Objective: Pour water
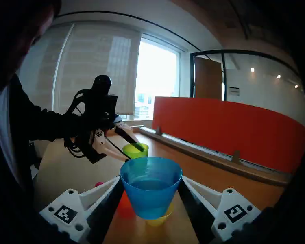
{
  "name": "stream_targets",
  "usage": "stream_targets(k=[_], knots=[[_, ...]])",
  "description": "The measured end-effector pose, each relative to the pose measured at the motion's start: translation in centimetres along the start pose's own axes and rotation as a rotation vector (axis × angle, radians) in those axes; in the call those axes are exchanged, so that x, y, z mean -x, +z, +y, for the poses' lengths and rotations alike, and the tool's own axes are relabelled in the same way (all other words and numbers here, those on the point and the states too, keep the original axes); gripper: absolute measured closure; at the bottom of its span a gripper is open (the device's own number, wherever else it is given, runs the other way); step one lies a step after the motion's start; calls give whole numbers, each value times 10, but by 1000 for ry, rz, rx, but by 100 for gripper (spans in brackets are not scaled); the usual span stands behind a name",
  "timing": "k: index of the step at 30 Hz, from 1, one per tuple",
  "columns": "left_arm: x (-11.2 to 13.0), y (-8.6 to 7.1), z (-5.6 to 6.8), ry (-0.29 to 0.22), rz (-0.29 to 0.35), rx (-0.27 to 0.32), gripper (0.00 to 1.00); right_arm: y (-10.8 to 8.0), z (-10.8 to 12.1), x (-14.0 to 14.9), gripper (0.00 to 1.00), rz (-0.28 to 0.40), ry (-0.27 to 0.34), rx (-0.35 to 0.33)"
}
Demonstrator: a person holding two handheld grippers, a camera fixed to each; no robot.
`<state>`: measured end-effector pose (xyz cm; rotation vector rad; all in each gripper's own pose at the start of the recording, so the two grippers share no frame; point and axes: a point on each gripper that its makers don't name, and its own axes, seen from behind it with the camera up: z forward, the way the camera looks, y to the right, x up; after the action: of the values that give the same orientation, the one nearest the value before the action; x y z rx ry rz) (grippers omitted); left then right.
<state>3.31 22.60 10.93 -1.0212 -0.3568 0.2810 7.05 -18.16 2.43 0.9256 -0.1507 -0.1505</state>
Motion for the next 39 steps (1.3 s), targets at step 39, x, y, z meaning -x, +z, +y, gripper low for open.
stream_targets(k=[39], knots=[[-70,-49,-10,-44,272,-69,14,0,4,-5,11,-55,-23,-21]])
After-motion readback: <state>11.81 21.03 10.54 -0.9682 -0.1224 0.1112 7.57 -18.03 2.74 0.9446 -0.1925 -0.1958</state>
